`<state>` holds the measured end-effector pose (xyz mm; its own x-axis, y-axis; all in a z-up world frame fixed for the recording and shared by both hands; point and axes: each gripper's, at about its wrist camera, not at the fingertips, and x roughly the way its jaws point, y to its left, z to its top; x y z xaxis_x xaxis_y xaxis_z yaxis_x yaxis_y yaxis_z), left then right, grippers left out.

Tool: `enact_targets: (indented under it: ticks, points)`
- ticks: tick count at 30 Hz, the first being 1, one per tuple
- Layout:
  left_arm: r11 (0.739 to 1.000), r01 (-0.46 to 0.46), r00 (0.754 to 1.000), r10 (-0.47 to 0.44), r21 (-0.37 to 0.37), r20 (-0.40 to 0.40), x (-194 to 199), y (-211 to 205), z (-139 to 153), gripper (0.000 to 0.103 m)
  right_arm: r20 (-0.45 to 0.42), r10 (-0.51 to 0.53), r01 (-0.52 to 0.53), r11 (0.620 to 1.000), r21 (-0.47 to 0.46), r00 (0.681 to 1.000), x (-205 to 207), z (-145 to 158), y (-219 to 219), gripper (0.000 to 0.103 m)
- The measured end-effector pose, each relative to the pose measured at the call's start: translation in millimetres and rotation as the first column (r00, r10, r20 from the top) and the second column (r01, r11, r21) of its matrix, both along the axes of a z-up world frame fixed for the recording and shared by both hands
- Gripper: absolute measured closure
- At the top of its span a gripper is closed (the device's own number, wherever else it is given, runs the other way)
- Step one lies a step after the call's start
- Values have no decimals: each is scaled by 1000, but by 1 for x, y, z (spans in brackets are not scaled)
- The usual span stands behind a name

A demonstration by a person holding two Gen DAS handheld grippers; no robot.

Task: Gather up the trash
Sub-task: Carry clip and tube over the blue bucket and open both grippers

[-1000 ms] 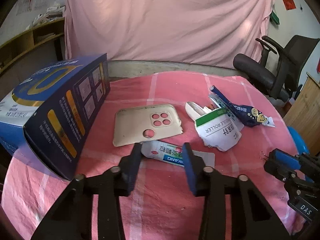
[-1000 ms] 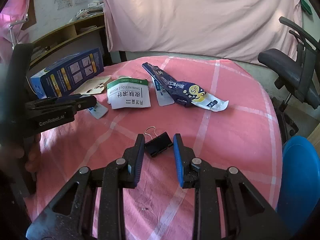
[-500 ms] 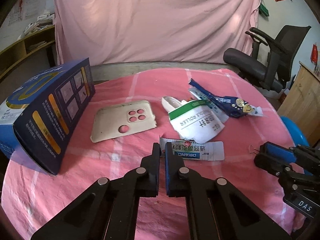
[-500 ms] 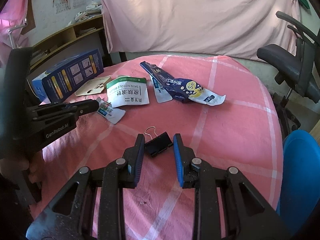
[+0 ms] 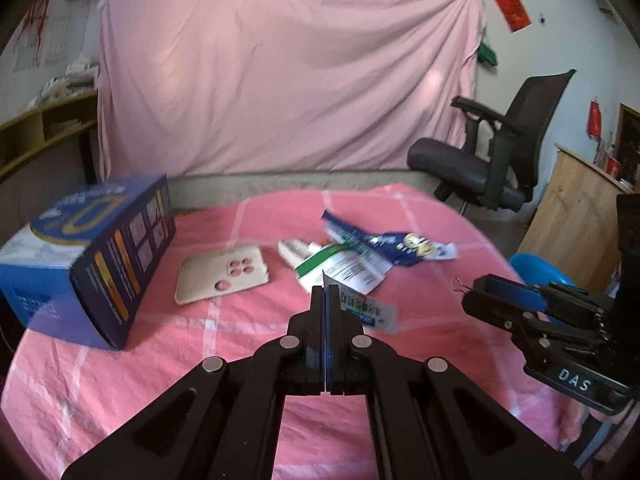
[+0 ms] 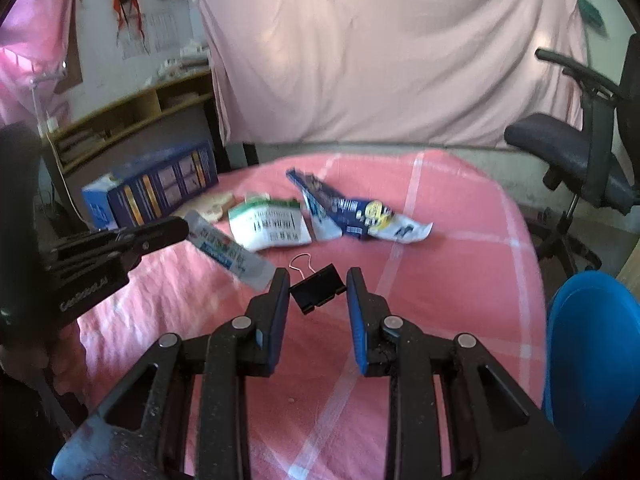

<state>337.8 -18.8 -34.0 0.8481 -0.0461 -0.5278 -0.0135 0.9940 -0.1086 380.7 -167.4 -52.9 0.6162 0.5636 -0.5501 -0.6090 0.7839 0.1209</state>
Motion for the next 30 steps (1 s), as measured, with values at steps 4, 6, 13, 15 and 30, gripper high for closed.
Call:
enact_targets:
  ticks: [4,6,13,15,30]
  points:
    - [999,22,999,-23,34,40,-8,-12,12,103,66,-20,19,1000,20,998,-7,10,-6,49]
    - [998,31,998,-33,49,54,-10,-17,18,103,92,-36,33,999,31,995,-10,15,-10,49]
    - [996,52,991,-62,78,122,-18,-32,37,103,181,-112,95,990,104,977,-19,32,-32,49]
    - [995,56,986,-69,85,152,-20,-36,44,103,209,-141,115,985,131,968,-23,37,-39,49]
    - [980,176,907,-198,92,372,-21,-103,105,103,424,-415,307,903,300,805,-59,77,-119,49]
